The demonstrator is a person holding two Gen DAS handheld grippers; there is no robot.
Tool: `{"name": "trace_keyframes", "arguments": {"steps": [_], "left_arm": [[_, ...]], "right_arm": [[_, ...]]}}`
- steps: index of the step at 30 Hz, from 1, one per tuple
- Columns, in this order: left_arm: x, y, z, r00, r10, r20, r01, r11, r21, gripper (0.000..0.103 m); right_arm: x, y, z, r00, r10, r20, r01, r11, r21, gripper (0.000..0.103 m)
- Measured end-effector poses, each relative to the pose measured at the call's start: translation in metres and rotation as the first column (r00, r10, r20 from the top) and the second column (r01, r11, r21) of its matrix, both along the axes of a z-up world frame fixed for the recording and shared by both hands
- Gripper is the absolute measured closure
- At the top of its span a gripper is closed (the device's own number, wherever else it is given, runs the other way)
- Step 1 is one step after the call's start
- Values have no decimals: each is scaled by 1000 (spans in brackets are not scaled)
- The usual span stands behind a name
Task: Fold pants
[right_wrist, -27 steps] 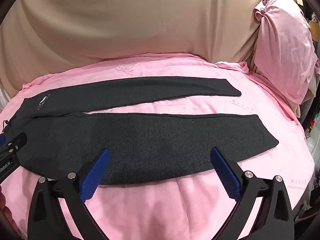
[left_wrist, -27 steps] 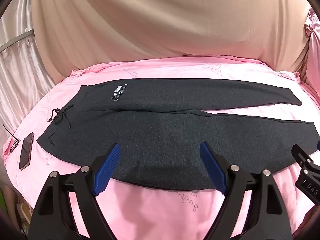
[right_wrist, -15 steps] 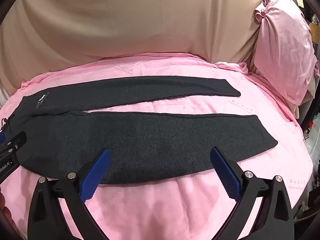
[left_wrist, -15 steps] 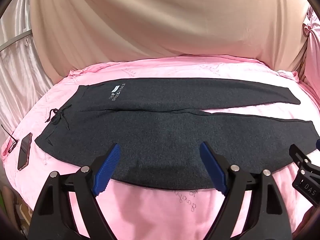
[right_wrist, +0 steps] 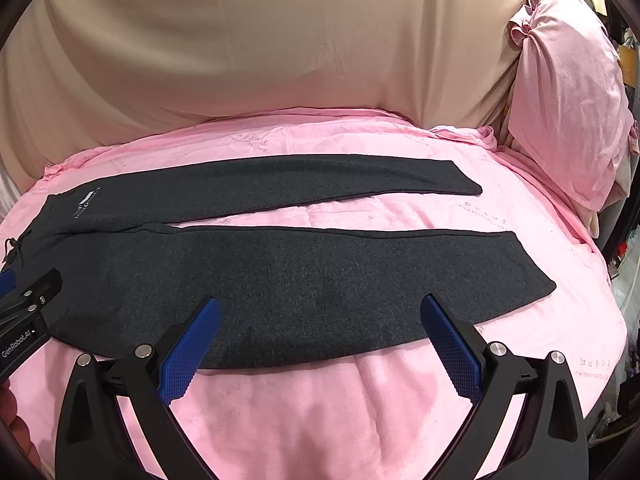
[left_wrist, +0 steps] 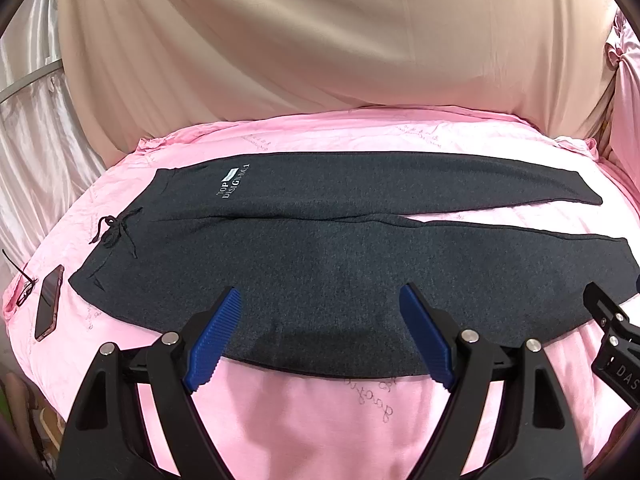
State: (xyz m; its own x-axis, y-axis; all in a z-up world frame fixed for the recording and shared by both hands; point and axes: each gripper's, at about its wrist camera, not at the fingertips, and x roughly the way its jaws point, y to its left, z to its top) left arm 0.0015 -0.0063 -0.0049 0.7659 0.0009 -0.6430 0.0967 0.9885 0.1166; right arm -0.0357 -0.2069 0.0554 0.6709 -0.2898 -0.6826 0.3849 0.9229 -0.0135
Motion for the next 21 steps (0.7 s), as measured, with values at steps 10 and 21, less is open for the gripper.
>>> {"name": "trace_keyframes", "arguments": {"steps": [10, 21], "left_arm": [[1, -1, -2, 1000, 1, 0, -1, 1000, 5, 23], [1, -2, -3, 1000, 0, -3, 0, 1000, 5, 23]], "right_arm": [[2, 6, 1, 1000, 7, 0, -7, 1000, -6, 5], [3, 7, 2, 1000, 13, -1, -13, 1000, -5, 5]]}}
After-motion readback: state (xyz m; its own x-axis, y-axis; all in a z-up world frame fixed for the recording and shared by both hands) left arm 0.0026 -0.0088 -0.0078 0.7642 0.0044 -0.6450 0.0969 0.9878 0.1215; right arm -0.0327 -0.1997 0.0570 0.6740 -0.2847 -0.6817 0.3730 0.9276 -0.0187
